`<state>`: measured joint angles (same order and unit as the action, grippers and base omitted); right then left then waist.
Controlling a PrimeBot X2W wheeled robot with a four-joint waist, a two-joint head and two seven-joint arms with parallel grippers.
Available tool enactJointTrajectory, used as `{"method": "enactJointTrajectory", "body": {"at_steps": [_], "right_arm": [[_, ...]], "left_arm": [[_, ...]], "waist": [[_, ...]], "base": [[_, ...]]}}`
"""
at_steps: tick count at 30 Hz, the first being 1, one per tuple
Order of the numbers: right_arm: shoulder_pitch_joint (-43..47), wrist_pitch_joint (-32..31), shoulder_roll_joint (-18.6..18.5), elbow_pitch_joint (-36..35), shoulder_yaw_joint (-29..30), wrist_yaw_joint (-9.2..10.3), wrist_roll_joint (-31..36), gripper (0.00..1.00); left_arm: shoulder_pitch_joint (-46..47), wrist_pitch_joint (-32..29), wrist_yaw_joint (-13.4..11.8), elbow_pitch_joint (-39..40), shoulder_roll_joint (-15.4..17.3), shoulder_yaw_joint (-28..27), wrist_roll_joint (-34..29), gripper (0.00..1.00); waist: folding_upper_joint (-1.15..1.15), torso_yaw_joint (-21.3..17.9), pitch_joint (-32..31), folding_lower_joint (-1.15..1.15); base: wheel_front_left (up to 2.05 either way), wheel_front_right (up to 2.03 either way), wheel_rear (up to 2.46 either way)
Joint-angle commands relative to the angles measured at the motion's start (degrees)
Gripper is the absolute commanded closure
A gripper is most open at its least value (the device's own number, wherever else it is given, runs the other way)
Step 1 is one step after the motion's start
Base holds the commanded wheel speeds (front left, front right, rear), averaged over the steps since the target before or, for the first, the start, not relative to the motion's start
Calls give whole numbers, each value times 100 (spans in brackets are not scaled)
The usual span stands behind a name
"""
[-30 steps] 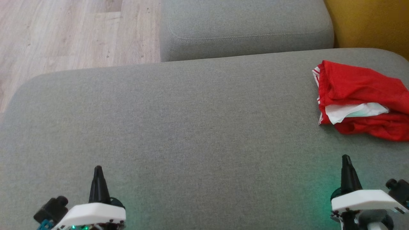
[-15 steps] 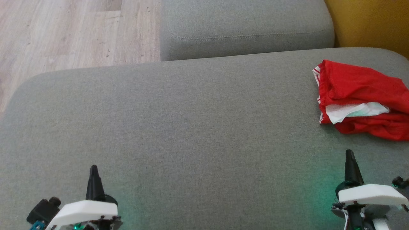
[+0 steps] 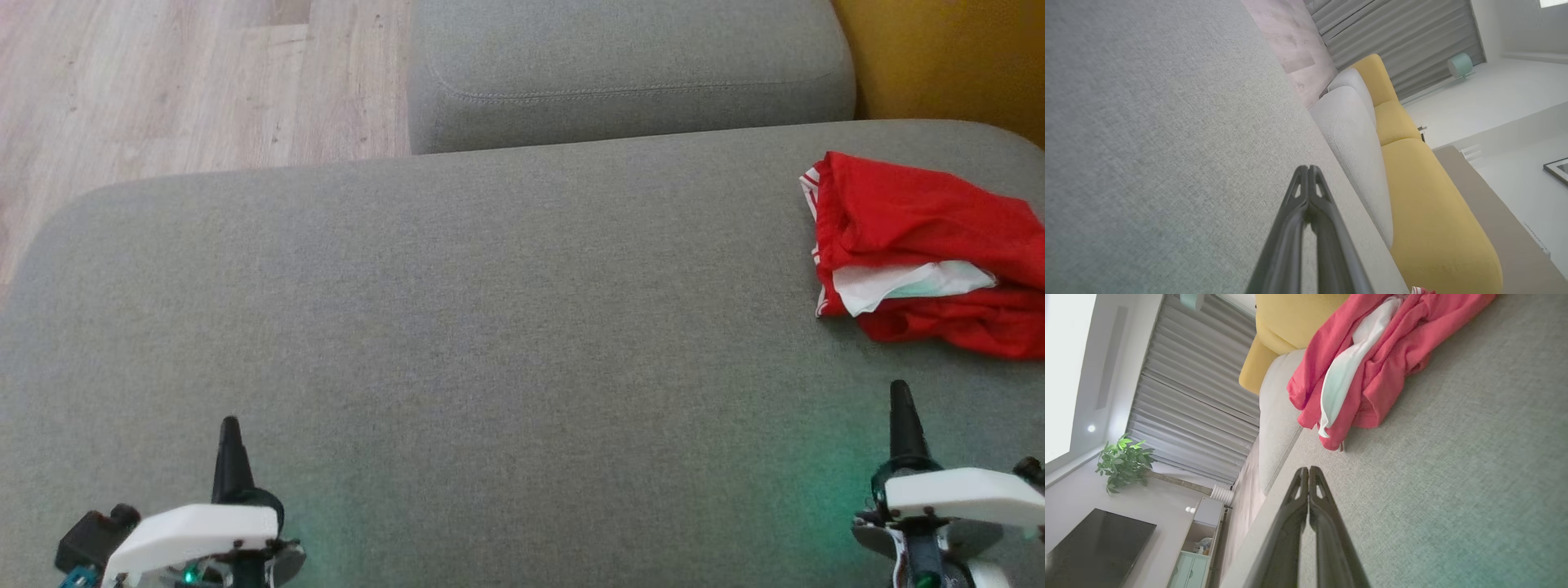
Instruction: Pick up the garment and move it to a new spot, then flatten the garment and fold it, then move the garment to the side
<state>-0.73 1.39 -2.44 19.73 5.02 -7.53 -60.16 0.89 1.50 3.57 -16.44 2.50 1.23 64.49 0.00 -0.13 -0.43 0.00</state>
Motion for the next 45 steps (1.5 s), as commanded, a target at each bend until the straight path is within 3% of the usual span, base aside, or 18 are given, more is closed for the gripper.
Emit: {"method": "enactJointTrajectory", "body": {"at_steps": [1,45], "right_arm": [[-344,-57,-31,-247,-41,2,-216,100],[-544,-781,-43,-567,149,4,-3172,100]], "left_arm": [[298,-43,56,203,30,-200,179,100],[528,-791,389,237,42,-769,2742,100]], "waist": [[0,1,2,0],[0,13,60,0]], "base": [[0,0,0],[0,0,0]]}}
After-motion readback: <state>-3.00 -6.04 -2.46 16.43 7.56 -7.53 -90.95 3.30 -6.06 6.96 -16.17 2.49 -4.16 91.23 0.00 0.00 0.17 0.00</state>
